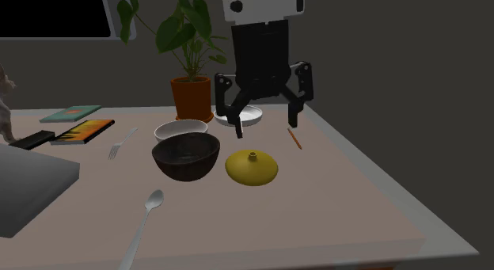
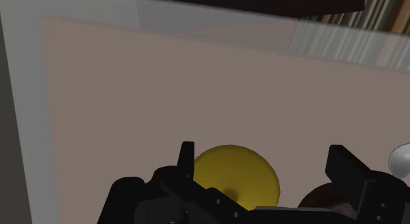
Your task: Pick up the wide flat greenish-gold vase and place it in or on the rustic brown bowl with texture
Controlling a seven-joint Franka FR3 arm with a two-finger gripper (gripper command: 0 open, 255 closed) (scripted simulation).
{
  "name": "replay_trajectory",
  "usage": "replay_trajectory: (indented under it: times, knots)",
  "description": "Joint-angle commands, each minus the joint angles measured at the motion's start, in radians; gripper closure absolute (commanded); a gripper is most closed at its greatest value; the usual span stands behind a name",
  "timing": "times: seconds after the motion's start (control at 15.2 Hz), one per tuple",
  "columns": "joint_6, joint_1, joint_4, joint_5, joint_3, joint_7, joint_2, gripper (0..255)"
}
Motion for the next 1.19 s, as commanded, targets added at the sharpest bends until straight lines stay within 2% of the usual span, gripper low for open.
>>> replay_trajectory:
  times: [0.0,0.66,0.99,1.12]
  knots:
    - [0.0,0.0,0.0,0.0,0.0,0.0,0.0,0]
    - [0.248,-0.024,0.066,0.066,-0.103,-0.044,0.326,0]
    - [0.338,-0.029,0.146,0.128,-0.148,-0.084,0.509,0]
    - [0.359,-0.03,0.145,0.136,-0.152,-0.09,0.53,0]
